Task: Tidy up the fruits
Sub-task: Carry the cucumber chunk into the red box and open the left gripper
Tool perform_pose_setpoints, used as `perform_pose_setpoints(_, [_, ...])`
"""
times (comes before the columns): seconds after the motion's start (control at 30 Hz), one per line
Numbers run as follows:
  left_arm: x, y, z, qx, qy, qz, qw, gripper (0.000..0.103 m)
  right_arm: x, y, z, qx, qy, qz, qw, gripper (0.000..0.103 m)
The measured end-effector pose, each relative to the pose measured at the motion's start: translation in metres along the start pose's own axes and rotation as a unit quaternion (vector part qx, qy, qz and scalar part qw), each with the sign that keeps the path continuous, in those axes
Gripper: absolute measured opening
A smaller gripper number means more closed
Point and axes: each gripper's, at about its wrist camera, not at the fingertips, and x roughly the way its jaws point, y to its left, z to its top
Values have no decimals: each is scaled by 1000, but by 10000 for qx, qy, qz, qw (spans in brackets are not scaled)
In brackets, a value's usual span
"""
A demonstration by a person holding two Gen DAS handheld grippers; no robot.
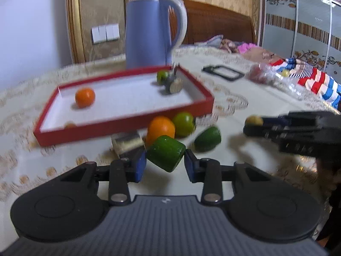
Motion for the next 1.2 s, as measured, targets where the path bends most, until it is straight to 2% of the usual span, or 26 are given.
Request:
perform_pose_setpoints(0.07, [-4, 3, 11, 88, -135, 38, 9999, 35, 0, 0, 0, -4, 7, 5, 10000, 30])
perform_pose_setpoints(0.17, [1, 14, 32, 181, -326, 307, 9988, 35, 0, -1, 0, 15, 1, 16, 10000, 30])
perform_pose_setpoints(0.23, [13, 27, 45, 61, -331, 445, 9984, 35, 0, -1, 0, 14, -6, 18, 10000, 30])
perform_pose_setpoints(0.43, [71, 73, 72, -336, -84, 1131, 9930, 35, 0, -1, 0, 25, 21, 25, 10000, 30])
perform_pose_setpoints(0.63, [103, 94, 66, -679, 211, 1411, 9874, 35, 1, -2, 0, 58, 30, 17, 10000, 30])
perform_pose_setpoints(1.2, [122, 102, 55, -821, 317, 1498, 9848, 35, 2, -3, 1, 65, 100, 71, 9999, 30])
